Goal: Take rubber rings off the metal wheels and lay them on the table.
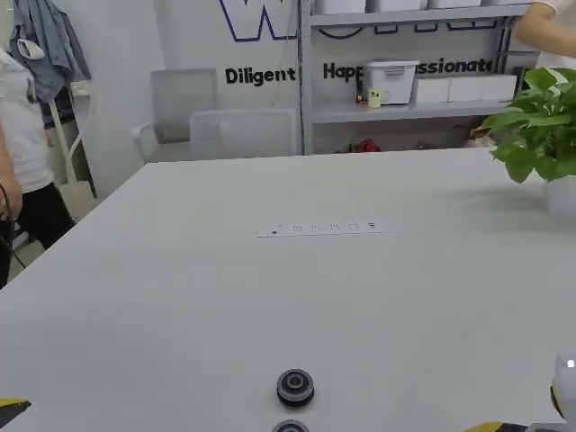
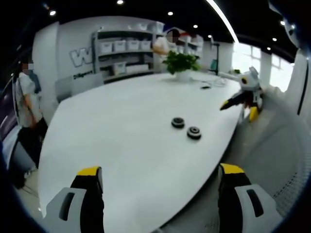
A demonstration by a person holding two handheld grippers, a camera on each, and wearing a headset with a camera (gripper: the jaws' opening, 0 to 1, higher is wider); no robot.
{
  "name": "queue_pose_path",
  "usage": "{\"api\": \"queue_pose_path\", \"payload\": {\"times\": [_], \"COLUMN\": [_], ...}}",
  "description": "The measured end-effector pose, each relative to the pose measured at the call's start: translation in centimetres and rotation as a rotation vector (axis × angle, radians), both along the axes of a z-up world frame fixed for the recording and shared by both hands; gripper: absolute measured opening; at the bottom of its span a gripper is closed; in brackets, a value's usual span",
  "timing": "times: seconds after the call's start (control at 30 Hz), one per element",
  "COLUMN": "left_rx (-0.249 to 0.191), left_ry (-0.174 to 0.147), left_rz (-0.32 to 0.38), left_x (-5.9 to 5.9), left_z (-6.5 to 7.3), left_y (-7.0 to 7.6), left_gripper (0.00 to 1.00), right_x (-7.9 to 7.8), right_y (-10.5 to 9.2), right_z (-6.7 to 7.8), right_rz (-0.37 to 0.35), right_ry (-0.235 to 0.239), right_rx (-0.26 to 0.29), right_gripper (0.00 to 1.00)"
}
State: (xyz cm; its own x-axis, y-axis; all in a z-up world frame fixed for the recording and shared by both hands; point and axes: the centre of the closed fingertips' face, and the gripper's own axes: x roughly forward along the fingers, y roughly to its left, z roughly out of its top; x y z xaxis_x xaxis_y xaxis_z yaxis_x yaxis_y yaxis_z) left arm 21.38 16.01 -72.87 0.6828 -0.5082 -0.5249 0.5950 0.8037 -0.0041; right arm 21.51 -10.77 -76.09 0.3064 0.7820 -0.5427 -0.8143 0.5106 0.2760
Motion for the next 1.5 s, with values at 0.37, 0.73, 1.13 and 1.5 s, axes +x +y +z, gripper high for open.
{"api": "queue_pose_path", "payload": {"times": [0.37, 0.73, 1.13, 1.5], "left_rx": [0.004, -0.02, -0.08, -0.081], "left_ry": [-0.015, -0.009, -0.024, 0.025], "left_rz": [0.015, 0.015, 0.003, -0.066], "left_x": [-0.1, -0.1, 0.5, -0.1], "left_z": [0.1, -0.1, 0.3, -0.2], "left_y": [0.7, 0.8, 0.2, -0.9], "left_gripper": [1.0, 1.0, 1.0, 1.0], "right_x": [-0.4, -0.3, 0.5, 0.5], "right_y": [0.2, 0.1, -0.5, 0.1], "right_z": [0.0, -0.1, -0.4, -0.6], "right_rz": [-0.001, -0.014, -0.019, 0.023], "right_ry": [-0.002, -0.005, -0.004, 0.01], "right_rx": [0.005, -0.011, -0.041, -0.02], "right_gripper": [0.92, 0.91, 0.91, 0.89]}}
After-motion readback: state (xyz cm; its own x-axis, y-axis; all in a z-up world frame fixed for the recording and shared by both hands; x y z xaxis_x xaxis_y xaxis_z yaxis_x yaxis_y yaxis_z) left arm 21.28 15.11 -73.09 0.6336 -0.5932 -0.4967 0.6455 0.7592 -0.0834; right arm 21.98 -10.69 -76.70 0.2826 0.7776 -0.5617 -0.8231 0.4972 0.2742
